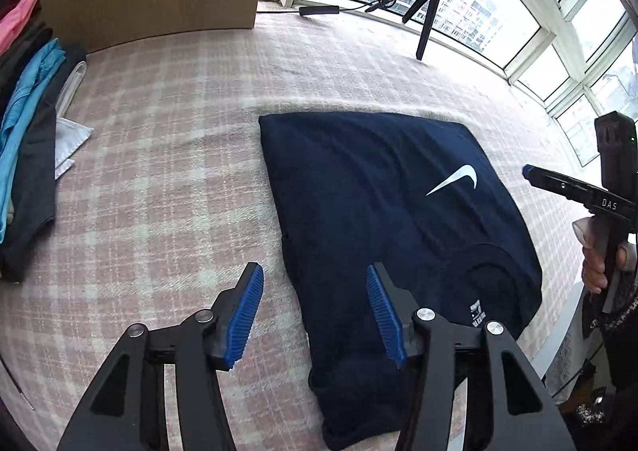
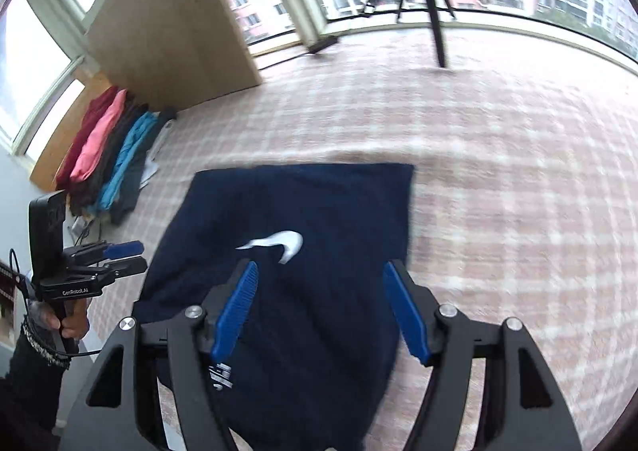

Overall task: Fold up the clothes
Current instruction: 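Grasp the folded navy shirt with both grippers and lift it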

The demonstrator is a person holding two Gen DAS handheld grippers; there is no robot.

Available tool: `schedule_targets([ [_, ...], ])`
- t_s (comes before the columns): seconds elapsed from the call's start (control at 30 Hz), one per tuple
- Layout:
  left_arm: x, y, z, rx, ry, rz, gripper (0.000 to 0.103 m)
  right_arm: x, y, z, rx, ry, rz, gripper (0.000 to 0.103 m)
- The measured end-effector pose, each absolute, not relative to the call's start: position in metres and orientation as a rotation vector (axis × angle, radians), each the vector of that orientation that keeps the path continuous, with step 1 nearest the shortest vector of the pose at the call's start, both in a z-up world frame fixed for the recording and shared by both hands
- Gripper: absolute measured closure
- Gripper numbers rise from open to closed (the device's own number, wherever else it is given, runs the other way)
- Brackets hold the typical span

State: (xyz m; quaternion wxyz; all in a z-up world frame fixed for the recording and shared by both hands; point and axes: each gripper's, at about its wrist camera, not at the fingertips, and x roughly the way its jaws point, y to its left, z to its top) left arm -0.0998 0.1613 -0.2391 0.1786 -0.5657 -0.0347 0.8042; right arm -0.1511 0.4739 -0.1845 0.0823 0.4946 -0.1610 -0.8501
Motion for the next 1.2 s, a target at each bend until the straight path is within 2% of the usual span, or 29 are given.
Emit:
schedule_targets([
  [0.2, -0.111, 0.174, -0.248, -1.639, -0.092, 2.295, 0.051, -0.148, 0.495, -0.219, 1.556, -0.582, -2.488, 0.038],
  [0.53, -0.11, 0.188, -0.25, -1.669, -0.039, 2.274, 0.051, -0.145, 0.45, -0.238, 1.53, -0.379, -2.385, 0.038],
  [0.57, -0.109, 0.191, -0.249, -1.669, -0.027, 2.263, 0.052, -0.145, 0.448, -0.239, 1.53, -0.363, -2.376, 0.039],
  [0.63, -0.108, 0.197, -0.249, -1.664, -0.01, 2.247, 0.052, -0.146, 0.447, -0.24, 1.533, -0.35, -2.364, 0.05],
  [0.7, -0.106, 0.199, -0.248, -1.653, -0.019, 2.247, 0.053, -0.146, 0.447, -0.241, 1.535, -0.338, -2.354, 0.054],
  [0.73, -0.106, 0.2, -0.248, -1.648, -0.024, 2.247, 0.055, -0.146, 0.448, -0.241, 1.533, -0.343, -2.349, 0.059],
  [0.83, -0.103, 0.202, -0.247, -1.626, -0.05, 2.248, 0.063, -0.144, 0.451, -0.244, 1.522, -0.37, -2.327, 0.074],
  [0.9, -0.101, 0.203, -0.246, -1.613, -0.068, 2.25, 0.073, -0.145, 0.449, -0.244, 1.514, -0.374, -2.31, 0.081],
  [0.93, -0.099, 0.205, -0.245, -1.602, -0.071, 2.262, 0.075, -0.145, 0.448, -0.244, 1.51, -0.376, -2.302, 0.082],
  [0.97, -0.097, 0.207, -0.243, -1.583, -0.082, 2.265, 0.085, -0.146, 0.447, -0.245, 1.506, -0.378, -2.293, 0.084],
  [1.07, -0.089, 0.218, -0.238, -1.558, -0.049, 2.325, 0.088, -0.142, 0.445, -0.229, 1.454, -0.398, -2.3, 0.087],
  [1.2, -0.081, 0.219, -0.219, -1.503, -0.146, 2.361, 0.09, -0.136, 0.442, -0.207, 1.38, -0.425, -2.309, 0.088],
])
